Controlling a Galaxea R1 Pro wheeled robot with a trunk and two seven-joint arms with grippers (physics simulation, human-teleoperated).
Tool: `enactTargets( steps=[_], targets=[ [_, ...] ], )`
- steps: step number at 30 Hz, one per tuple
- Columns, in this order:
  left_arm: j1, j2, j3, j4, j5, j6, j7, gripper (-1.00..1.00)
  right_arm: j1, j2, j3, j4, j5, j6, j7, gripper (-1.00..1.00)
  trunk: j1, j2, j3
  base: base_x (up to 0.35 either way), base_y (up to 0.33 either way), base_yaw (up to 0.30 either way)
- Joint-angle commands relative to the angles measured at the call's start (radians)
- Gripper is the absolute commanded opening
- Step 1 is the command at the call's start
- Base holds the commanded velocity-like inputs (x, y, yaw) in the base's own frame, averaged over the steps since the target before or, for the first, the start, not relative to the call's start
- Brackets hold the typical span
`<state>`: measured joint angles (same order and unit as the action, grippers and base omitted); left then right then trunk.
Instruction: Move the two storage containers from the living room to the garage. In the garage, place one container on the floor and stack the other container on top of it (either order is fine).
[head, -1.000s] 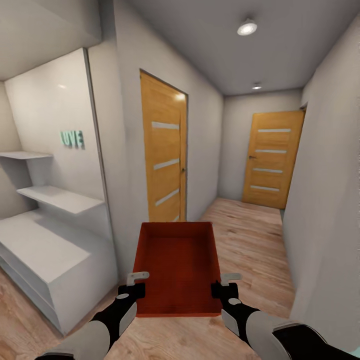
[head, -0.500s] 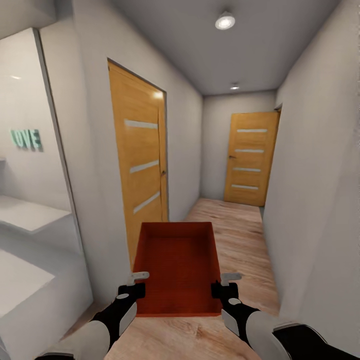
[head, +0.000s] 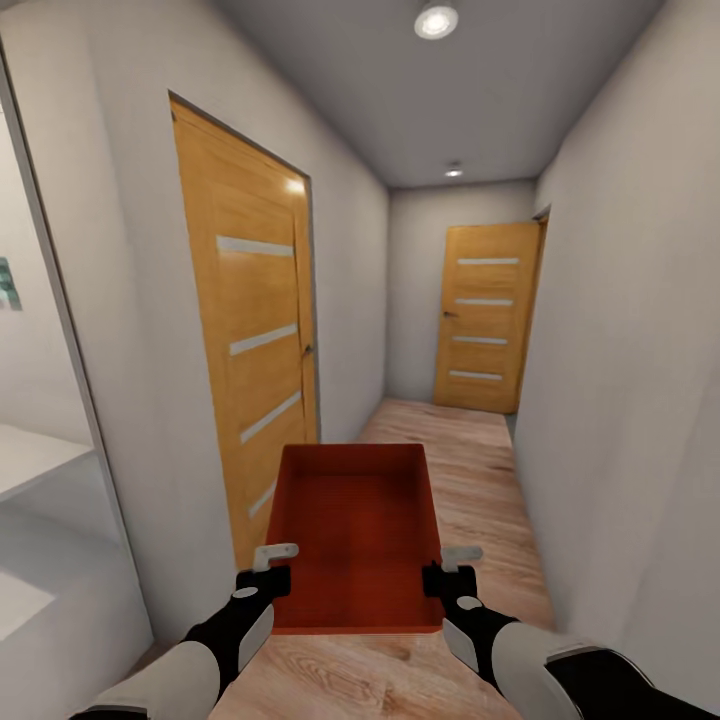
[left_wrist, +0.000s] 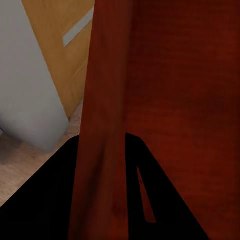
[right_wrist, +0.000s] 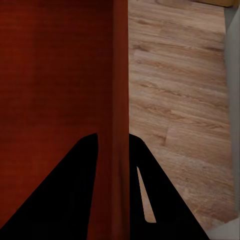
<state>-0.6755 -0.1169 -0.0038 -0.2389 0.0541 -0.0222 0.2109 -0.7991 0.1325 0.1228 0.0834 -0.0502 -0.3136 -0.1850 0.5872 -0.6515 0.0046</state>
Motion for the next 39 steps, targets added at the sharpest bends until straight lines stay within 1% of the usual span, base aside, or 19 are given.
enactTargets(
  steps=[1, 20, 39],
  targets=[
    [0.001, 0.013, 0.005, 0.003, 0.004, -0.002, 0.008, -1.00, -0.002, 0.001, -0.040, -0.051, 0.033, -0.001, 0.009, -1.00, 0.001, 0.000, 0.000, 0.321, 0.000, -0.001],
    [0.001, 0.013, 0.005, 0.003, 0.003, -0.002, 0.008, -1.00, -0.002, 0.001, -0.040, -0.051, 0.032, -0.001, 0.009, -1.00, 0.001, 0.000, 0.000, 0.321, 0.000, -0.008],
    [0.001, 0.013, 0.005, 0.003, 0.004, -0.002, 0.008, -1.00, -0.002, 0.001, -0.040, -0.051, 0.032, -0.002, 0.009, -1.00, 0.001, 0.000, 0.000, 0.321, 0.000, -0.268]
  ],
)
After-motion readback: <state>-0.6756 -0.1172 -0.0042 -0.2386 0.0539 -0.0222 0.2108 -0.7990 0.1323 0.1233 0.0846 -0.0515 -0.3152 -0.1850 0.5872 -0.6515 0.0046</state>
